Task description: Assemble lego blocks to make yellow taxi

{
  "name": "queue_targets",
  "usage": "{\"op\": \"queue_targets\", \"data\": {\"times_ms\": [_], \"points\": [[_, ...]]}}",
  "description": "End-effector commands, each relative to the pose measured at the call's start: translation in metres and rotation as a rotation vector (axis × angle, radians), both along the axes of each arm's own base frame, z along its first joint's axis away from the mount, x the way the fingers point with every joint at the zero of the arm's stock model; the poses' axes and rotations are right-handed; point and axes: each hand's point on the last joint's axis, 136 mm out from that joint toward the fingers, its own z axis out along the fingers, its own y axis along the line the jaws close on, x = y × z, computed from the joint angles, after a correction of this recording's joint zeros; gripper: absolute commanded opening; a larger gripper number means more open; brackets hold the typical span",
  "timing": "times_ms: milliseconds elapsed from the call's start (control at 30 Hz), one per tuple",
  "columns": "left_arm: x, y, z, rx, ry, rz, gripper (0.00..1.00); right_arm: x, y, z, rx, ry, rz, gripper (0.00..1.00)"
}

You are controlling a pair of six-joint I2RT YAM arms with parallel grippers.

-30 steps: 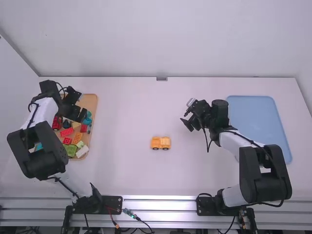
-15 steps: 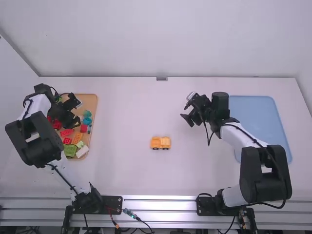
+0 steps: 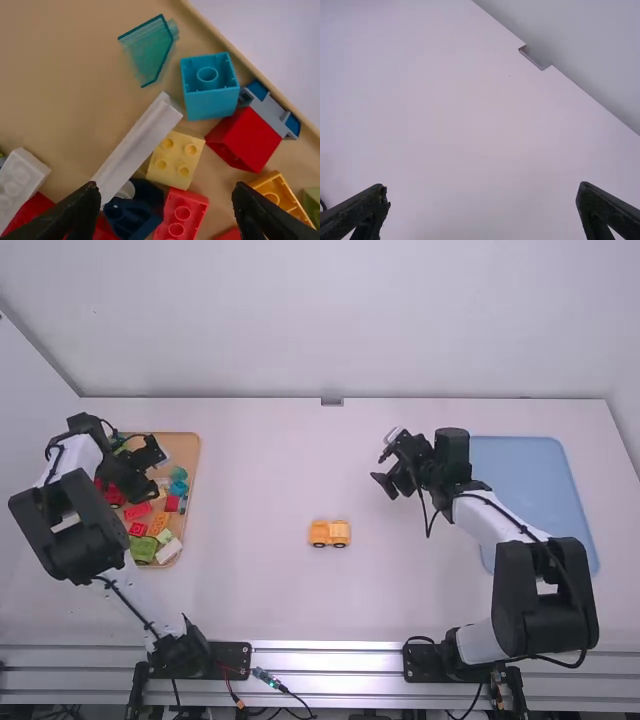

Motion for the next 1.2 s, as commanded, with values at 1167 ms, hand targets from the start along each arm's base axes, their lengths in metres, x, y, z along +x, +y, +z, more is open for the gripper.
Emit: {"op": "queue_targets", "data": {"times_ms": [1167], "points": [[-0.013,-0.011,-0.021,-0.025,0.021,-0.12,0.52,-0.005,0.019,0.019,0.045,-0.01,0.059,0.99]]}}
